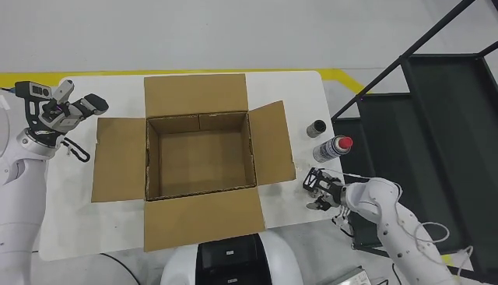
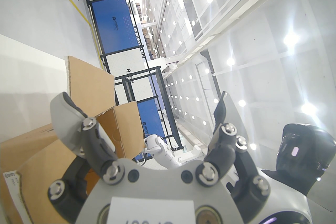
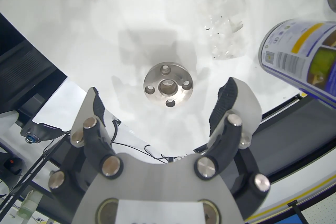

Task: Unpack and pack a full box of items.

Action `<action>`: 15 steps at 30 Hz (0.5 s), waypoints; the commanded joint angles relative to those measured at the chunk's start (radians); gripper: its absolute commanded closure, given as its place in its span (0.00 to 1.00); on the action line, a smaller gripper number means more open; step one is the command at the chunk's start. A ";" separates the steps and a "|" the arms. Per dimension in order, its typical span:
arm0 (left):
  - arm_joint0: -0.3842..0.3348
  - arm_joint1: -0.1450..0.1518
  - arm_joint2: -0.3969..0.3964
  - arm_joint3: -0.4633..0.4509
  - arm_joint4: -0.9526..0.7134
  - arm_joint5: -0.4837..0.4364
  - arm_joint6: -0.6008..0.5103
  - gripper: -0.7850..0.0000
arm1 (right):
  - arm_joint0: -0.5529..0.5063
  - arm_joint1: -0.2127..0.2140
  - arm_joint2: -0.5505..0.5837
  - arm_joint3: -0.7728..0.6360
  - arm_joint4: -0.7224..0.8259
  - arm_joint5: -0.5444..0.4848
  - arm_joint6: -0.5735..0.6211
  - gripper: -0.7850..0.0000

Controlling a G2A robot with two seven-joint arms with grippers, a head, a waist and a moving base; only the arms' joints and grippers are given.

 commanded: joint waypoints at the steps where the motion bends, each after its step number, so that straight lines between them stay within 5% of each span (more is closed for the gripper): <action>1: 0.000 0.000 0.000 0.000 0.000 0.000 0.000 0.00 | 0.012 -0.001 -0.010 0.020 0.005 0.009 0.000 0.00; 9: 0.000 0.000 0.000 0.000 0.000 0.000 0.000 0.00 | 0.041 -0.003 -0.044 0.061 -0.008 0.043 0.005 0.00; 12: 0.000 0.000 0.000 0.000 0.000 0.000 0.000 0.00 | 0.047 -0.004 -0.058 0.063 -0.019 0.059 0.006 0.27; 13: 0.000 0.000 0.000 0.000 0.000 0.000 0.000 0.00 | 0.048 -0.004 -0.061 0.064 -0.021 0.065 0.004 0.51; 15: 0.000 0.000 0.000 0.000 0.000 0.000 0.000 0.00 | 0.051 -0.005 -0.065 0.066 -0.033 0.087 0.008 0.71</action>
